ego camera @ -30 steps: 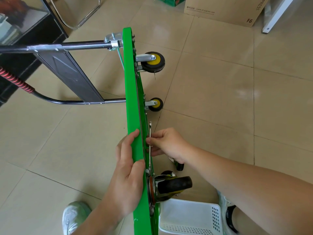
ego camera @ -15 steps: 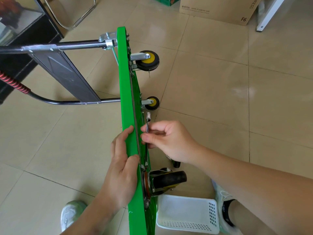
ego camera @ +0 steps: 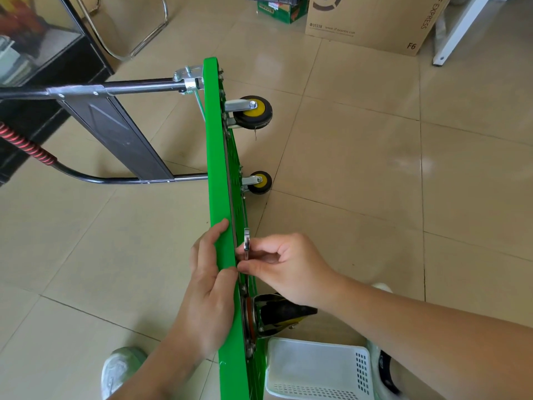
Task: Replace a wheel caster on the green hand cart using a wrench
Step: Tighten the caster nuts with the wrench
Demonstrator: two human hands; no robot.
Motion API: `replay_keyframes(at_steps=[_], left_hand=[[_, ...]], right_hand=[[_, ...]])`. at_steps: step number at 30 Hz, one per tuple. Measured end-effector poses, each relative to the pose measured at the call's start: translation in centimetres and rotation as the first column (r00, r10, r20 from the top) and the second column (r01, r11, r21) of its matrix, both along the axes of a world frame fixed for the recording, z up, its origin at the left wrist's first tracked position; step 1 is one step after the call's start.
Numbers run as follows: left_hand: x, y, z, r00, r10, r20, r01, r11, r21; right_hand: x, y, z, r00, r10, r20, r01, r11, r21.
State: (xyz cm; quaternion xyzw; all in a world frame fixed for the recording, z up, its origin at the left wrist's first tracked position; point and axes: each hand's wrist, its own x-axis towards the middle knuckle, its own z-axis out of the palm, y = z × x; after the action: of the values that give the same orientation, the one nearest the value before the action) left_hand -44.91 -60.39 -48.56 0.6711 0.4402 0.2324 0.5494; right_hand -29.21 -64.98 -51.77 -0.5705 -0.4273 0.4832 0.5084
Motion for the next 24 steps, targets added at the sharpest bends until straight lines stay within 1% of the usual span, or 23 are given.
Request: replay_keyframes(at_steps=[5,10,13,16,18,20,24], left_hand=[[0.1,0.0,0.1,1.000,0.007,0.008,-0.006,1.000,-0.014],[0.1,0.0,0.2,1.000,-0.001,0.015,0.001,1.000,-0.017],[0.0,0.0,-0.1,1.000,-0.006,0.007,0.006,1.000,-0.011],[-0.2,0.1,-0.3,1.000,-0.005,0.012,0.005,1.000,-0.010],[-0.2,0.1,-0.4,1.000,-0.003,0.009,0.003,1.000,-0.013],[-0.2,0.1,-0.5,1.000,-0.007,0.011,0.007,1.000,-0.014],[-0.1,0.0,-0.5,1.000,-0.019,-0.001,0.019,1.000,0.006]], right_hand=[[-0.2,0.2,-1.0,0.998,-0.038,-0.054,0.036,0.999,-0.028],[0.6,2.0,-1.6,0.996,-0.063,-0.056,0.056,0.992,-0.116],[1.2,3.4,-2.7,0.983,-0.114,-0.142,0.077,0.967,-0.244],[1.7,4.5,-4.4,0.976,-0.160,-0.149,0.081,0.899,-0.430],[1.6,4.9,-5.1,0.973,-0.172,-0.154,0.072,0.859,-0.507],[1.5,5.2,-5.2,0.970,-0.188,-0.151,0.085,0.853,-0.515],[2.1,5.2,-3.5,0.982,-0.149,-0.120,0.086,0.905,-0.417]])
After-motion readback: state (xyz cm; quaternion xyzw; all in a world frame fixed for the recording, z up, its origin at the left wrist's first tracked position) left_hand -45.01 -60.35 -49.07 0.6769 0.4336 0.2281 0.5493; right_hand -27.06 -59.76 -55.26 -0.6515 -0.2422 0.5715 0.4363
